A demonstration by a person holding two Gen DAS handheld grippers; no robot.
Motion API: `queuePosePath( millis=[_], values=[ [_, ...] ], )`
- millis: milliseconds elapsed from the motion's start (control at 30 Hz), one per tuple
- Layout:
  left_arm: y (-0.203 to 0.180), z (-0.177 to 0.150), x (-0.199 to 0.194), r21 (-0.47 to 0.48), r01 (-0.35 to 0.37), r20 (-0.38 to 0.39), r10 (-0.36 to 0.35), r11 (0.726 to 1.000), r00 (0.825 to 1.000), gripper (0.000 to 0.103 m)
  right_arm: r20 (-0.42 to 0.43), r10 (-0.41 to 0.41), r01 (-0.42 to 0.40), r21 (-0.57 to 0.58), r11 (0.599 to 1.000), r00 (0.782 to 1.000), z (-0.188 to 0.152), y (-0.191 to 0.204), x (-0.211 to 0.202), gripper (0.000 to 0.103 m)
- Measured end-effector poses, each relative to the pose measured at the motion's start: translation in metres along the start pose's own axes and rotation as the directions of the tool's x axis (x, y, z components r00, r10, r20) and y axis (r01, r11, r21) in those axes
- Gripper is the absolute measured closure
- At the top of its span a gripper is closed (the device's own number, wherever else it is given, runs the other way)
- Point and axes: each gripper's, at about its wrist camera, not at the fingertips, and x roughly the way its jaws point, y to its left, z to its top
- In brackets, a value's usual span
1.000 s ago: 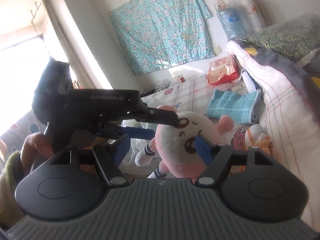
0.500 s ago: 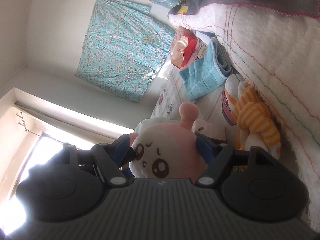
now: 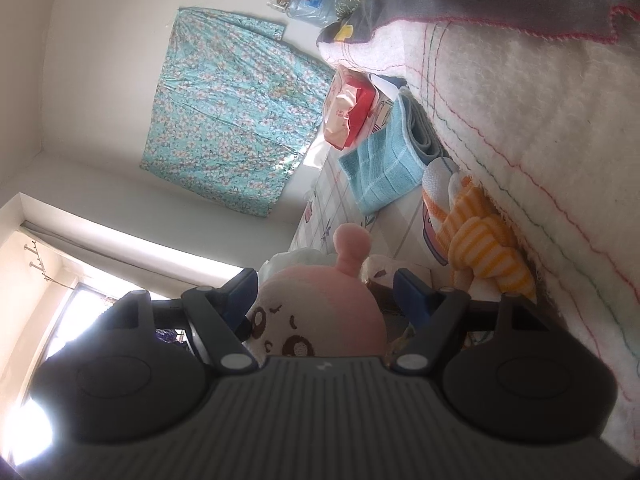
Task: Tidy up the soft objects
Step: 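Lift the plush toy with both tools and carry it toward the box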
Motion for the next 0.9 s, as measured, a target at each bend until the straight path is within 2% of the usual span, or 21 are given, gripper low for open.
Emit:
queuePosePath(
  millis=[367, 567, 733, 900],
  values=[
    [0.008, -0.002, -0.008, -0.016, -0.012, 0.017, 0.012, 1.000, 1.000, 0.023, -0.062, 0.021, -0.021, -0.012, 1.000, 0.998, -0.001, 0.005, 0.016, 0.024],
    [0.003, -0.005, -0.008, 0.000, 0.010, -0.011, -0.010, 1.000, 1.000, 0.023, -0.059, 0.001, -0.003, -0.047, 0.999, 0.998, -0.003, 0.015, 0.022, 0.027],
    [-0.002, -0.008, -0.009, -0.007, 0.053, -0.037, -0.053, 0.999, 0.998, 0.034, -0.054, -0.019, 0.015, -0.073, 0.997, 0.998, -0.008, 0.025, 0.017, 0.029],
    [-0.008, -0.011, -0.025, 0.018, 0.061, -0.009, -0.061, 0.998, 0.998, 0.036, -0.049, -0.014, 0.008, -0.121, 0.993, 0.999, -0.013, 0.047, 0.010, 0.030]
  ],
)
